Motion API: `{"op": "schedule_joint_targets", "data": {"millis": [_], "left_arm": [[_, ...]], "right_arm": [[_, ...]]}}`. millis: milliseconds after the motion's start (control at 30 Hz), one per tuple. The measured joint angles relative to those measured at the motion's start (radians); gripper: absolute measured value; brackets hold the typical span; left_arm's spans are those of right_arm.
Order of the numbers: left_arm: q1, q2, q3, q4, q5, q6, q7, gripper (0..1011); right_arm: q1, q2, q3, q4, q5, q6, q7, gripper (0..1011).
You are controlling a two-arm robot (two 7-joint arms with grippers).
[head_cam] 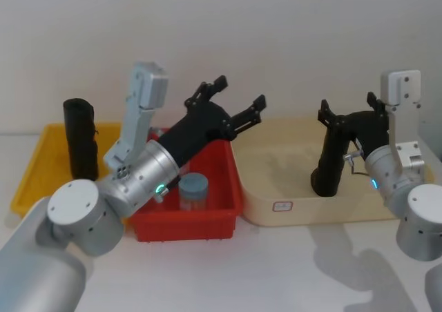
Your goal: Pick up the garbage bag with the one hand and transfer it to the other hand.
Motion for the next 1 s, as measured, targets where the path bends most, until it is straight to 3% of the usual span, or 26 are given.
{"op": "schedule_joint_targets", "data": {"millis": [533,800,1000], "left_arm": [[0.237,0.086,-0.045,-0.334,0.107,-0.016,0.225,1001],[0.377,0.12,-0.081,-0.496,0.177,-0.033,0.343,1001],[0.462,0.136,-0.109,-0.579,0.21,-0.049,0.409,1001]], "right_arm": [[-0.059,0.008,-0.039,-0.117,-0.009,-0.011,0.078,1001],[-0.105,0.021,-0.079,-0.189,-0.001,-0.007,0.143,1001],[-0.131,0.032,-0.112,-0.23,0.007,0.002,0.186,1001]]}}
